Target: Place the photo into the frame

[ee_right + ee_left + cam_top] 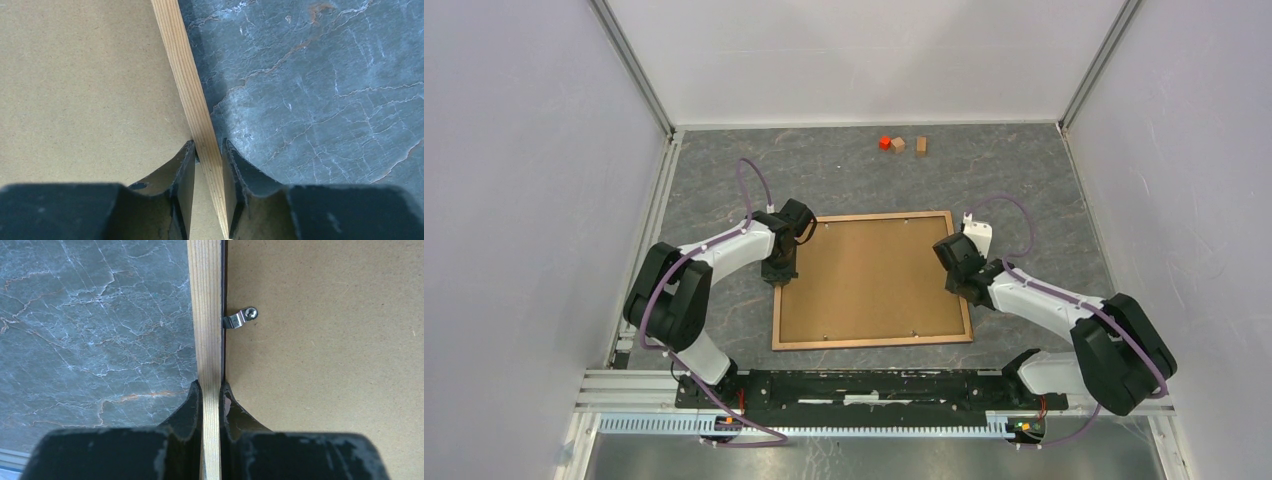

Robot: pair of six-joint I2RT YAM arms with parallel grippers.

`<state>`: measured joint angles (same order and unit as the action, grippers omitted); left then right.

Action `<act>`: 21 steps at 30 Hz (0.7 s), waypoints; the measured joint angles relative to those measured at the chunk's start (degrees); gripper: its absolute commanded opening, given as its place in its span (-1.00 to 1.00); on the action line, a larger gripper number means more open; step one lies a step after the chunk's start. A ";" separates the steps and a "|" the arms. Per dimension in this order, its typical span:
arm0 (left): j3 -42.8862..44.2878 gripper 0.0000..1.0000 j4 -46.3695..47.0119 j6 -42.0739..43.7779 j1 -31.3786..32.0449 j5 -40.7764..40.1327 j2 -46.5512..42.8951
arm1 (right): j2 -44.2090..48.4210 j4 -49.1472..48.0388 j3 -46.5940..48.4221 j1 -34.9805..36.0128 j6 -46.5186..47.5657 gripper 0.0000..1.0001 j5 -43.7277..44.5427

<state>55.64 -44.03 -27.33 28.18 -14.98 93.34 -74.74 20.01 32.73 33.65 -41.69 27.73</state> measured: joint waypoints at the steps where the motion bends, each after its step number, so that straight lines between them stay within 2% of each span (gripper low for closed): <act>1: 0.00 -0.95 -0.02 0.00 0.00 0.00 -0.02 | 0.09 0.02 0.07 0.00 -0.09 -0.08 0.00; 4: 0.00 -0.73 -0.02 0.00 0.00 -0.02 -0.20 | 0.07 1.79 0.96 0.02 -0.02 0.50 0.11; 5: 0.00 -0.62 -0.07 0.00 0.00 -0.04 -0.31 | 0.15 2.89 1.46 0.11 0.70 0.64 0.22; 7: 0.02 -0.34 -0.50 0.02 -0.02 0.09 -0.79 | 0.61 5.31 2.45 0.28 2.16 0.79 0.20; 10: 0.63 0.04 -1.44 0.35 0.02 1.16 -2.40 | 2.82 9.75 4.79 0.55 5.75 0.88 0.42; 13: 4.92 0.39 -3.58 1.31 0.02 1.81 -4.33 | 5.81 13.16 10.51 0.55 10.08 0.96 0.55; 14: 7.48 0.62 -4.83 1.68 0.02 1.92 -4.98 | 6.88 13.86 13.05 0.55 11.61 0.96 0.48; 16: 12.35 0.94 -6.38 2.47 0.02 2.05 -6.78 | 9.68 14.51 17.97 0.55 15.10 0.96 -0.17; 17: 15.21 0.99 -7.39 2.82 0.02 2.12 -8.09 | 11.34 14.43 19.85 0.55 16.85 0.96 -0.85; 21: 26.80 1.00 -11.34 5.14 0.02 3.67 -15.06 | 18.99 14.93 27.34 0.61 24.59 0.96 -3.52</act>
<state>82.43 -55.37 -22.20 28.21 -11.31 78.28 -55.75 34.94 60.07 34.26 -17.10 24.21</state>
